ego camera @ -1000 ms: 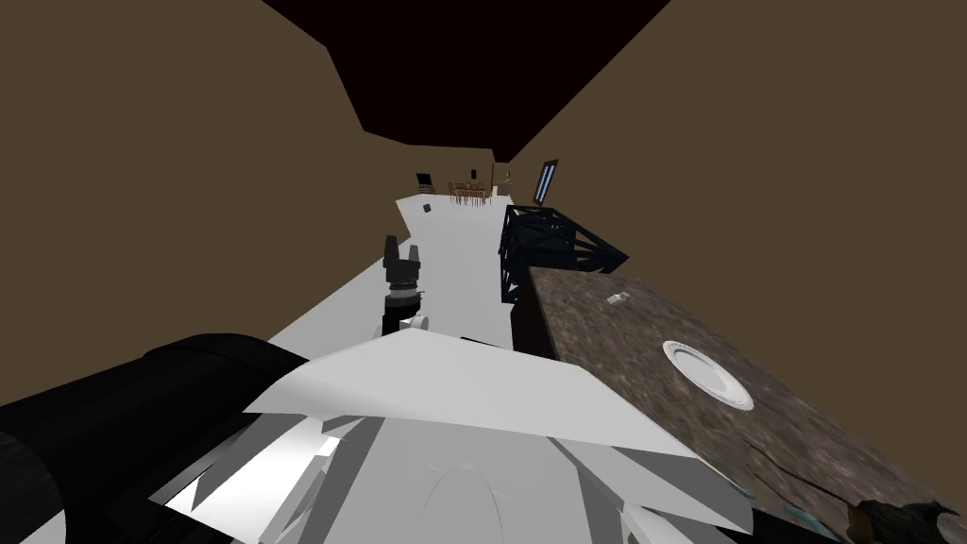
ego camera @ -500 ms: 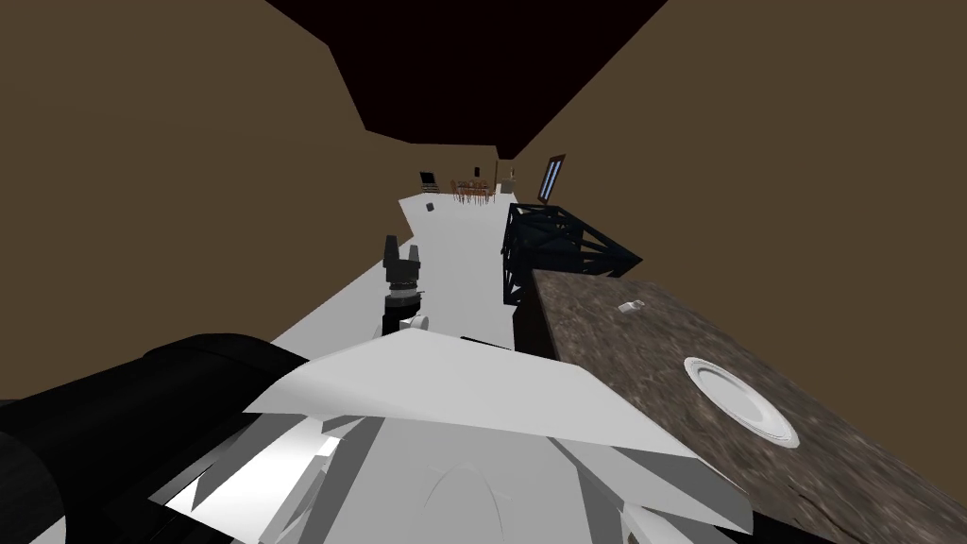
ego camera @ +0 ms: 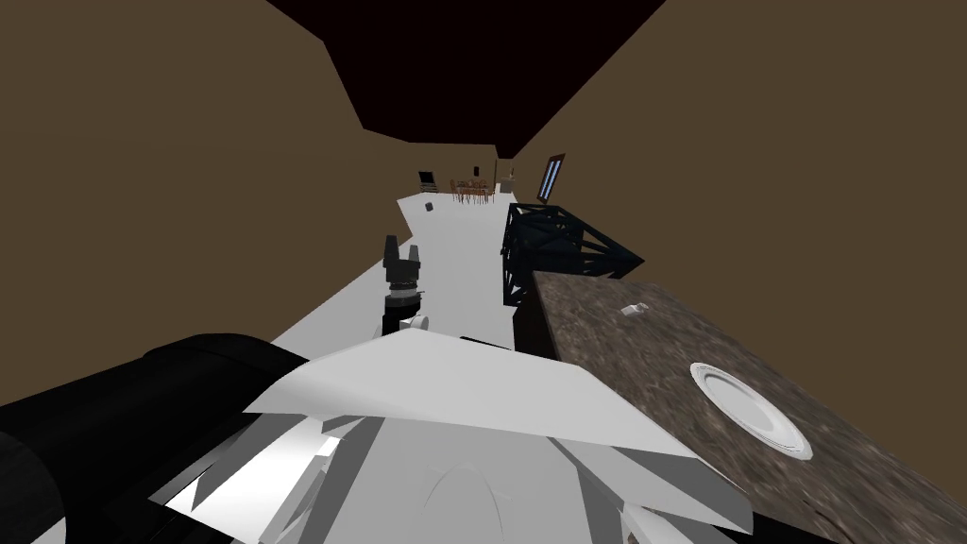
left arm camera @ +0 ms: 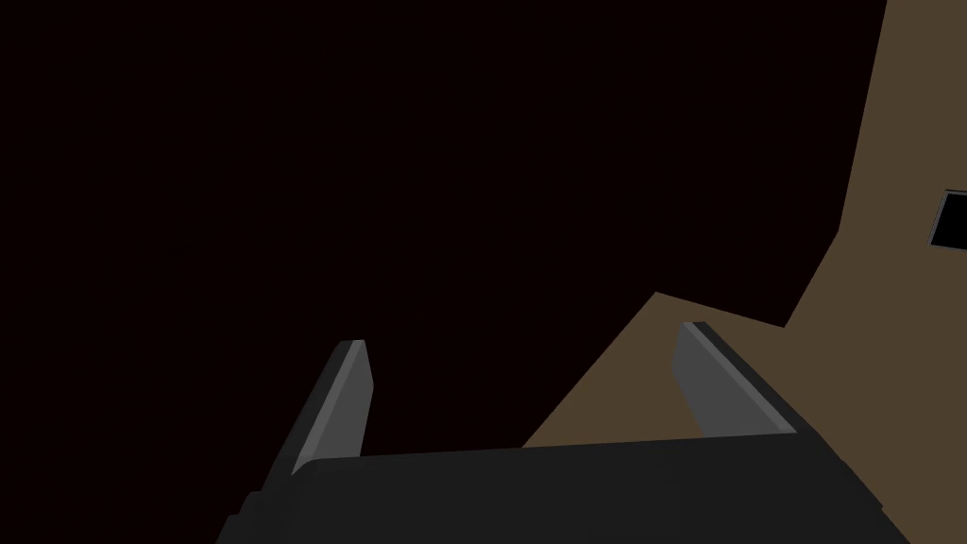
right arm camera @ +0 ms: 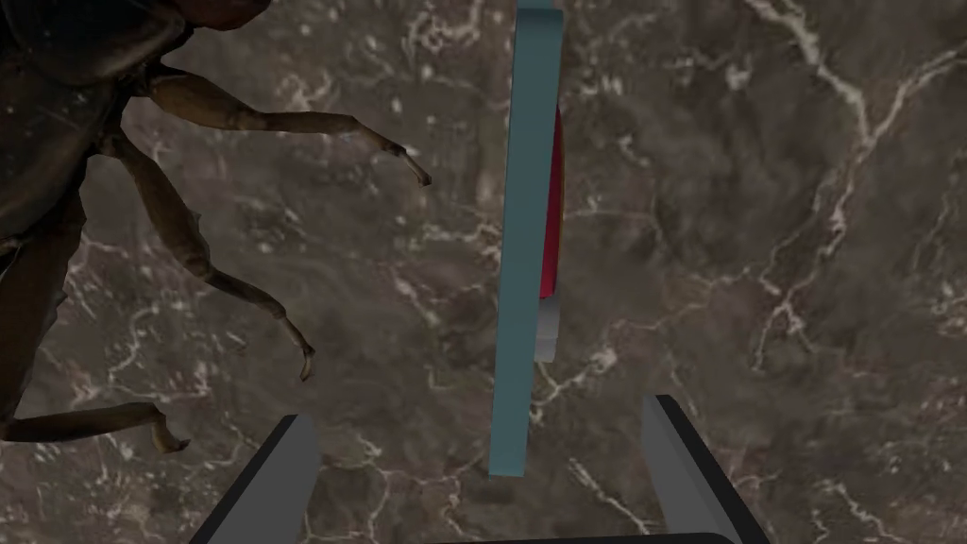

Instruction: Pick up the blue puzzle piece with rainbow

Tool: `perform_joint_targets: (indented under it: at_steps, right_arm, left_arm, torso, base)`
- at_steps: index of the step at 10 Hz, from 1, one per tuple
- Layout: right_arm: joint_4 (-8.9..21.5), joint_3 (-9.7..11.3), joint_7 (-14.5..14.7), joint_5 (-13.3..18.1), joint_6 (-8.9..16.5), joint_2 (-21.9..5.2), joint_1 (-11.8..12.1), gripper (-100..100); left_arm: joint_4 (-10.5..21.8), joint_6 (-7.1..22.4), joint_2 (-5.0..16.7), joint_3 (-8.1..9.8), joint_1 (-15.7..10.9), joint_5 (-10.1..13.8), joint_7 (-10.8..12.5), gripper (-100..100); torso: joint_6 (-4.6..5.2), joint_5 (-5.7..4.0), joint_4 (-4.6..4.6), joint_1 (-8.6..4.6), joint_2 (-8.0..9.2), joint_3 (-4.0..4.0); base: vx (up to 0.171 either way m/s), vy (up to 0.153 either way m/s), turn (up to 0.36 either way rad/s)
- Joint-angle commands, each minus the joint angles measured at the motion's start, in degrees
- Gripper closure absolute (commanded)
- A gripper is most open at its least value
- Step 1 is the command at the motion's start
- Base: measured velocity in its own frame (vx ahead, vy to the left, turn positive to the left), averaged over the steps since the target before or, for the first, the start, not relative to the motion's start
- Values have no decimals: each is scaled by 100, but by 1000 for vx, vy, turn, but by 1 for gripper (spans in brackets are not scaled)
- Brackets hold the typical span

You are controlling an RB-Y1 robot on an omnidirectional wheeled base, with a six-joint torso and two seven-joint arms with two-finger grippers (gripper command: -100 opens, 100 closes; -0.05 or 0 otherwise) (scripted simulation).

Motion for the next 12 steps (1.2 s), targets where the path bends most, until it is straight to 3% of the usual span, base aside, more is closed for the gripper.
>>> perform_joint_targets:
  at_steps: [1, 2, 3, 5, 6, 8, 9, 10, 11, 12]
  right_arm:
    - [286, -286, 67, 81, -126, 199, 204, -100]
    - [445, -415, 67, 81, -126, 199, 204, -100]
    - [675, -615, 179, 249, -371, 494, 445, -100]
    - [936, -921, 179, 249, -371, 497, 544, -100]
    - [1111, -1112, 290, 418, -615, 742, 811, -100]
    - [1444, -1428, 290, 418, -615, 795, 885, -100]
    - [1718, -1616, 402, 586, -860, 1093, 1159, -100]
    - [1944, -1788, 402, 586, -860, 1093, 1225, -100]
    - [1944, -1934, 402, 586, -860, 1093, 1225, -100]
    - [2247, -2117, 514, 755, -1105, 1390, 1468, -100]
  left_arm:
    - [0, 0, 0, 0, 0, 0, 0, 0]
    - [0, 0, 0, 0, 0, 0, 0, 0]
    - [0, 0, 0, 0, 0, 0, 0, 0]
    - [0, 0, 0, 0, 0, 0, 0, 0]
    - [0, 0, 0, 0, 0, 0, 0, 0]
    - [0, 0, 0, 0, 0, 0, 0, 0]
    - [0, 0, 0, 0, 0, 0, 0, 0]
    - [0, 0, 0, 0, 0, 0, 0, 0]
    - [0, 0, 0, 0, 0, 0, 0, 0]
    - [0, 0, 0, 0, 0, 0, 0, 0]
  torso:
    - [0, 0, 0, 0, 0, 0]
    - [-1, 1, -1, 1, -2, -2]
    - [-3, 3, 0, 0, 0, 0]
    - [-1, 2, -1, 1, -4, -3]
    - [-3, 3, -1, -1, -2, -2]
    - [-2, 2, -2, 1, -5, -4]
    - [-3, 3, 0, 0, 1, 0]
    - [1, 1, 0, 1, 0, 0]
    - [-2, 5, -1, 4, -3, -2]
    - [-4, 3, -1, 1, 0, -1]
  base:
    - [43, 21, -24]
    - [25, 13, -4]
    - [38, 17, -18]
    - [42, 13, -12]
    - [57, 11, -13]
    - [35, 16, -10]
    - [41, 20, -16]
    - [50, 25, -24]
    - [26, 12, -3]
    - [50, 17, -11]
